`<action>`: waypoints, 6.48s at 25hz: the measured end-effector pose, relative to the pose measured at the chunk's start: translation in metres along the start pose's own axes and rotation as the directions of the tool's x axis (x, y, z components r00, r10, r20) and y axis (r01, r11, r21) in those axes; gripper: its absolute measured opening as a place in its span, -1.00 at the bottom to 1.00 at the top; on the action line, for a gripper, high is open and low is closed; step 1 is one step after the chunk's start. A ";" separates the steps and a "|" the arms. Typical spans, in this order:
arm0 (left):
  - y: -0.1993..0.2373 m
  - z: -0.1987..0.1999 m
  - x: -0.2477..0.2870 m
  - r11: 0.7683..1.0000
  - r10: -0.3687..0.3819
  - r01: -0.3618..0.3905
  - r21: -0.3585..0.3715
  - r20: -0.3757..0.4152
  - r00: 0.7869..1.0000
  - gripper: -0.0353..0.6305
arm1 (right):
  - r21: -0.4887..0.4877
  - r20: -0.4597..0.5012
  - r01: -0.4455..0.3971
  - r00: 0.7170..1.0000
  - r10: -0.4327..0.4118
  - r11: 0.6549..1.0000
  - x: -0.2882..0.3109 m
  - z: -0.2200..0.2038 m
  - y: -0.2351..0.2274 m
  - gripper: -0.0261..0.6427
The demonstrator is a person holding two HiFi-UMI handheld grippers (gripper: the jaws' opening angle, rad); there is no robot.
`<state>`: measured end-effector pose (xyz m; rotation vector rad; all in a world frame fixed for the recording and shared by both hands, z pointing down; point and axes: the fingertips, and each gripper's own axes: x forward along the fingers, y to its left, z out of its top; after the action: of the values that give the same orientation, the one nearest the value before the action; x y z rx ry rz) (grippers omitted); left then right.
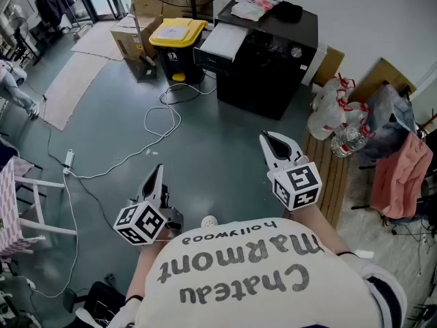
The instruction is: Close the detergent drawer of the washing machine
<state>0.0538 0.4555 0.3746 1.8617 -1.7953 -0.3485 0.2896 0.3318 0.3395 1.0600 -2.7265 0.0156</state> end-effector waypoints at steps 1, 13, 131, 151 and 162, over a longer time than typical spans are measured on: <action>0.002 0.001 -0.001 1.000 0.000 0.000 -0.002 0.000 1.000 -0.87 | 0.020 0.000 -0.002 1.000 0.002 1.000 0.001 0.000 0.001 -0.83; 0.038 0.035 0.004 0.999 -0.039 0.039 0.017 -0.005 0.999 -0.87 | 0.115 0.022 0.035 0.999 -0.038 0.993 0.029 0.009 0.019 -0.83; 0.316 0.201 0.514 0.985 -0.090 0.135 0.109 -0.345 0.934 -0.87 | 0.924 -0.302 0.371 0.859 -0.414 0.096 0.496 -0.217 -0.191 -0.43; 0.299 0.219 0.555 0.986 -0.092 0.129 0.104 -0.309 0.947 -0.87 | 0.952 -0.303 0.302 0.904 -0.302 -0.051 0.500 -0.224 -0.188 -0.63; 0.282 0.230 0.578 0.977 -0.133 0.176 0.121 -0.299 0.945 -0.87 | 0.940 -0.342 0.333 0.908 -0.242 -0.081 0.497 -0.220 -0.186 -0.65</action>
<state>-0.2560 -0.1499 0.4332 2.0418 -1.5159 0.0050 0.1001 -0.1177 0.6428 1.7970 -1.8929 2.2435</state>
